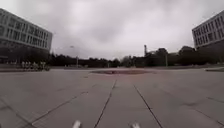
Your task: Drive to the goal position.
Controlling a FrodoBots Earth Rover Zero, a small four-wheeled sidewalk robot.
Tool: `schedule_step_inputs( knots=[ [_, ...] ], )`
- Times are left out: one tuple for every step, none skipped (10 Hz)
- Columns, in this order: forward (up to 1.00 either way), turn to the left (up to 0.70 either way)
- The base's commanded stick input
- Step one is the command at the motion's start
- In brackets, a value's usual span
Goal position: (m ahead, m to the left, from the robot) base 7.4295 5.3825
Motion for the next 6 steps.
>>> schedule_step_inputs(
  knots=[
    [0.70,0.00],
    [0.70,0.00],
    [0.70,0.00],
    [0.70,0.00],
    [0.70,0.00],
    [0.70,-0.16]
  ],
)
